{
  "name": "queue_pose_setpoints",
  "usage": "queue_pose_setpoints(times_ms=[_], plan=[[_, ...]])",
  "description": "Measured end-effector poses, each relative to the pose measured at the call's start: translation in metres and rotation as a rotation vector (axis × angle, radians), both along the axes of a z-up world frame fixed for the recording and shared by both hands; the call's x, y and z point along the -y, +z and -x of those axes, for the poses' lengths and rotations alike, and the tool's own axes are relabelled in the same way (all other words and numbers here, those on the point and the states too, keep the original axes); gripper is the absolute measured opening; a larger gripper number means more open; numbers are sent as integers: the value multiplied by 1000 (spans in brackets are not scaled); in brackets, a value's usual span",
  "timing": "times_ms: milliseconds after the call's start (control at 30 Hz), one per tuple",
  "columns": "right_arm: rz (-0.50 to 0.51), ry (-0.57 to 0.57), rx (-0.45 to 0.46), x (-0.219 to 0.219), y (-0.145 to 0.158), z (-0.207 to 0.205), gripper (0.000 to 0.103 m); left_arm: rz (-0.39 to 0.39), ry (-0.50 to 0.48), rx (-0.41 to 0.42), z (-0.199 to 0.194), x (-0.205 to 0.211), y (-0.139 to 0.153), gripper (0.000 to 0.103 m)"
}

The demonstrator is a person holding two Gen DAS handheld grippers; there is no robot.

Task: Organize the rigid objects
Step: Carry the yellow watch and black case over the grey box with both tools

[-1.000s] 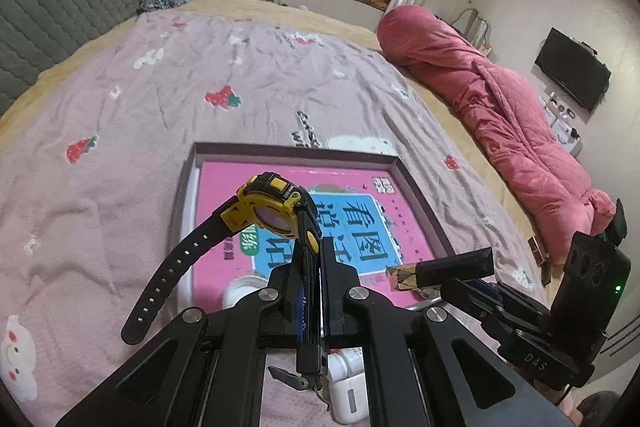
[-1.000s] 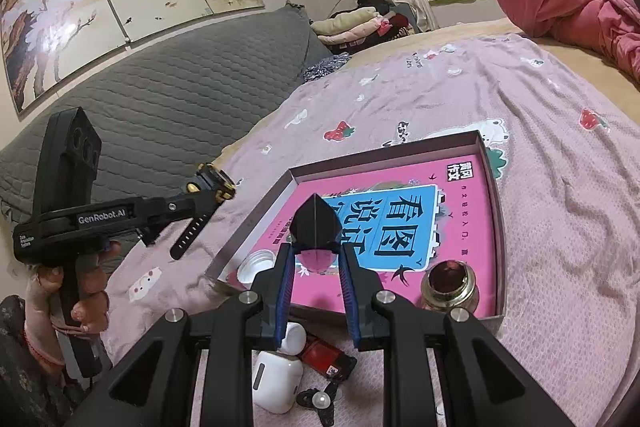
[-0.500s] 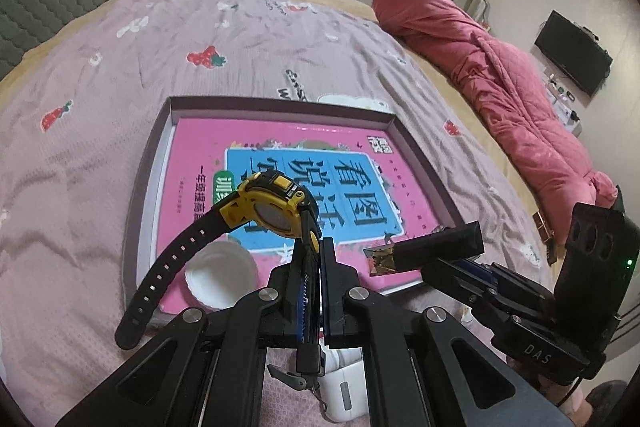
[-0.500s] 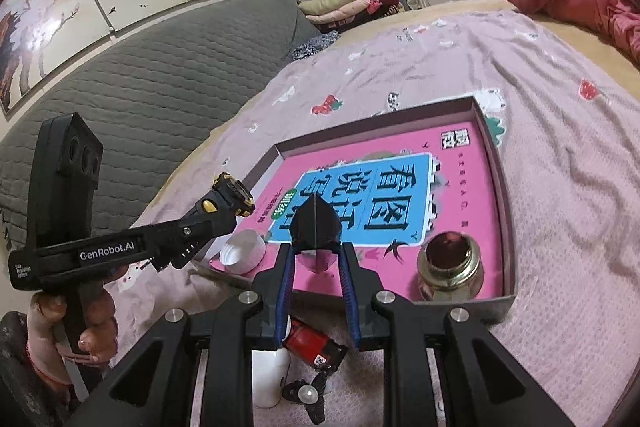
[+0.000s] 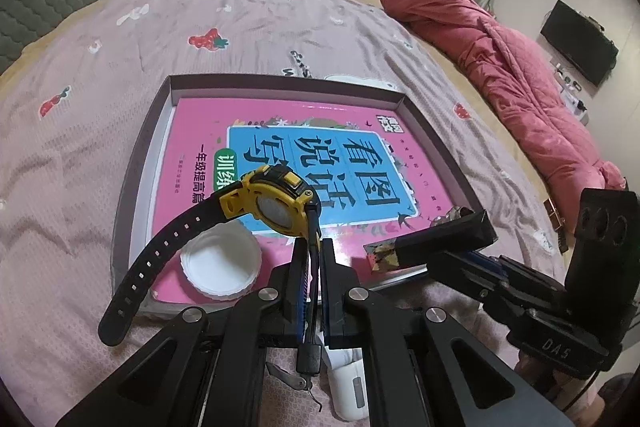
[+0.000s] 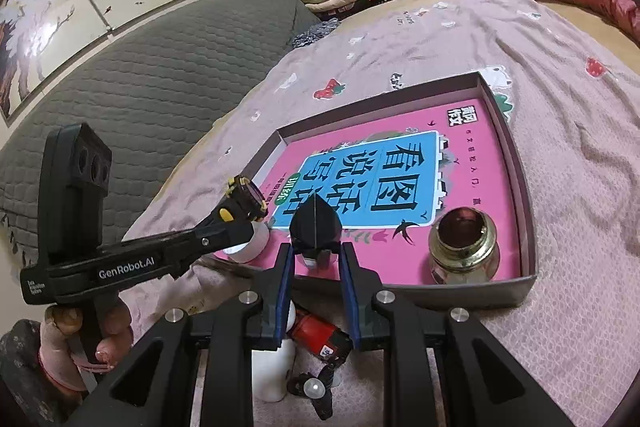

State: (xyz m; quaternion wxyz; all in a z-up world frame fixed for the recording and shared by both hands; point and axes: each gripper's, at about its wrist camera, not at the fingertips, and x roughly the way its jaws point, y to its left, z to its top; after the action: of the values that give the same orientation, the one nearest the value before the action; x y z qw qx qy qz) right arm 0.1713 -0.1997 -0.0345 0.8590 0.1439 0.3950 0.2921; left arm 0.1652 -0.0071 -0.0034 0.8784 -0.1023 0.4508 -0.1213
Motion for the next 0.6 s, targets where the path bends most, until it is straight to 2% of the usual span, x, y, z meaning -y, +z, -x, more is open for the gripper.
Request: queue_pose_setpoints(times_ms=[433, 600], plan=[[-98, -29, -66, 12, -8, -7, 23, -18, -22, -33, -3, 8, -12, 5], [-68, -25, -60, 10, -6, -7, 23, -25, -33, -40, -5, 14, -14, 5]])
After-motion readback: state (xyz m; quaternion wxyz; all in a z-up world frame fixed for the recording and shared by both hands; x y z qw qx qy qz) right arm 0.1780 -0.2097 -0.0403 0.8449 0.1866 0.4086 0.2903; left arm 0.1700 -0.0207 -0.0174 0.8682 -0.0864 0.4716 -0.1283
